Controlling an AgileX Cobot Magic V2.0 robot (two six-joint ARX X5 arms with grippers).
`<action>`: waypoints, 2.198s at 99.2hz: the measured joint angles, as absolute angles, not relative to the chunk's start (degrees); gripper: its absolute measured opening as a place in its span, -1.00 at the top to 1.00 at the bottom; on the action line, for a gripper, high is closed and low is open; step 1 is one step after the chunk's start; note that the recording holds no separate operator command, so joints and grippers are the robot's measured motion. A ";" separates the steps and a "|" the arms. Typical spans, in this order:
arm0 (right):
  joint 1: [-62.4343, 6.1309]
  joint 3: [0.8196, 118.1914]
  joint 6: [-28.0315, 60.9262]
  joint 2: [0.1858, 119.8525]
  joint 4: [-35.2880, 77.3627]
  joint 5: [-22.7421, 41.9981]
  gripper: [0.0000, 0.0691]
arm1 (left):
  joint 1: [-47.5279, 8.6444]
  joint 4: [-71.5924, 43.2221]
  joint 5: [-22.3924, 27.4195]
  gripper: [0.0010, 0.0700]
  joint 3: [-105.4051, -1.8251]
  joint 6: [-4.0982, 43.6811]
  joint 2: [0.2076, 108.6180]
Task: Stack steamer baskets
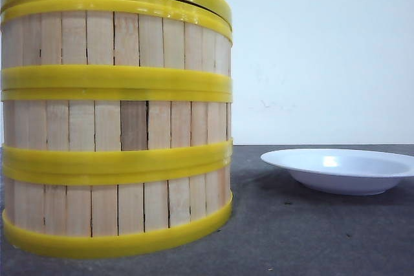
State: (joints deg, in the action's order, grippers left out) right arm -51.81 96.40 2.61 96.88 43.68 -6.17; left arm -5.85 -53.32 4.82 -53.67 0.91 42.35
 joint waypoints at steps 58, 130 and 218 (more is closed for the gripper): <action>-51.29 96.12 2.72 89.91 46.52 -3.84 -0.26 | -5.87 -53.32 4.80 0.16 -53.67 0.91 42.35; -20.53 62.48 -2.33 42.48 57.63 2.96 -0.28 | -5.85 -51.44 4.80 0.16 -53.67 0.91 42.35; -12.32 50.19 -5.41 31.70 60.36 -1.45 0.92 | -5.85 -51.99 4.82 0.94 -53.67 1.04 42.35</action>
State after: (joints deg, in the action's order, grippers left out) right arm -12.32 50.19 -5.41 31.70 60.36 -1.45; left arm -5.85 -51.99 4.82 -53.67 1.04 42.35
